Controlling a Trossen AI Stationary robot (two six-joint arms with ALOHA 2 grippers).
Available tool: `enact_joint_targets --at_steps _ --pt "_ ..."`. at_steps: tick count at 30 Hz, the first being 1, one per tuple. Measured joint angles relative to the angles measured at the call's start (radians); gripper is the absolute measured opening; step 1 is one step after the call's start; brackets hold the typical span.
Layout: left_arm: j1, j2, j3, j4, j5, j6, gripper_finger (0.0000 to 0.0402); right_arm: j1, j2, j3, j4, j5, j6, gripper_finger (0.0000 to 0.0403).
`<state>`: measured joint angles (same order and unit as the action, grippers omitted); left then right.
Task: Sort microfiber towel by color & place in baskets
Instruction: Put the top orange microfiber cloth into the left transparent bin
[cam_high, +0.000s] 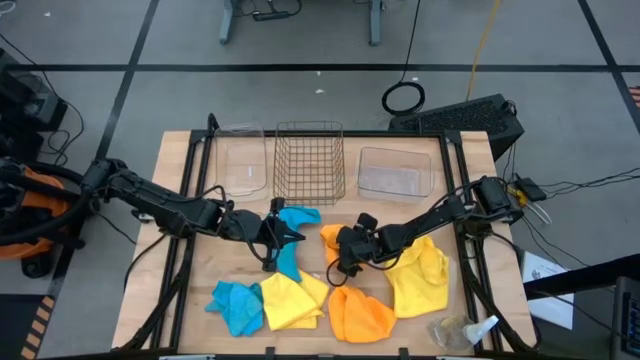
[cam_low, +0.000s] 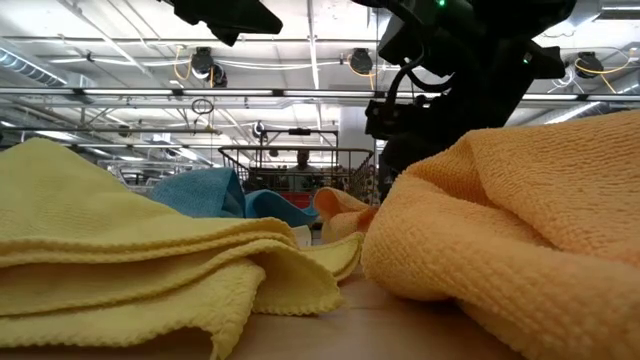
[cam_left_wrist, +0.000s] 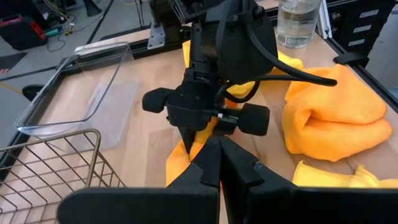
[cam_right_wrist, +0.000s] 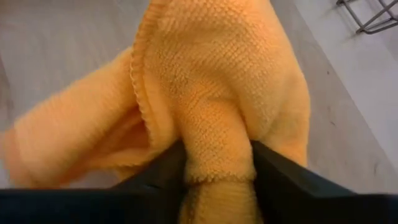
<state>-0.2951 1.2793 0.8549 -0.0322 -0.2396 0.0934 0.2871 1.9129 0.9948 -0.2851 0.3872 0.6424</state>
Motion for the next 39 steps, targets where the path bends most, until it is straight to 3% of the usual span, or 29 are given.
enact_joint_targets --at_steps 6,11,17,24,31,39 --pt "0.0 0.0 0.0 0.0 0.0 0.002 0.0002 0.0 0.0 -0.001 -0.001 -0.003 0.001 0.0023" --pt "0.0 0.0 0.0 -0.001 0.0 0.023 0.0002 0.004 -0.029 -0.005 -0.002 -0.017 -0.008 0.0034" --pt "0.0 0.005 0.0 0.006 0.0 0.018 0.0002 0.026 -0.151 -0.012 -0.034 -0.018 -0.102 0.0029" --pt "0.0 0.076 0.0 0.092 0.0 0.017 0.0002 0.042 -0.285 -0.01 -0.011 0.096 -0.2 0.0025" --pt "0.0 0.143 0.0 0.246 -0.035 0.017 0.0002 0.092 -0.351 -0.007 0.091 0.133 -0.454 0.0029" --pt "-0.002 0.158 0.0 0.22 -0.054 -0.083 0.0002 0.122 -0.354 -0.005 0.174 0.139 -0.739 0.0031"
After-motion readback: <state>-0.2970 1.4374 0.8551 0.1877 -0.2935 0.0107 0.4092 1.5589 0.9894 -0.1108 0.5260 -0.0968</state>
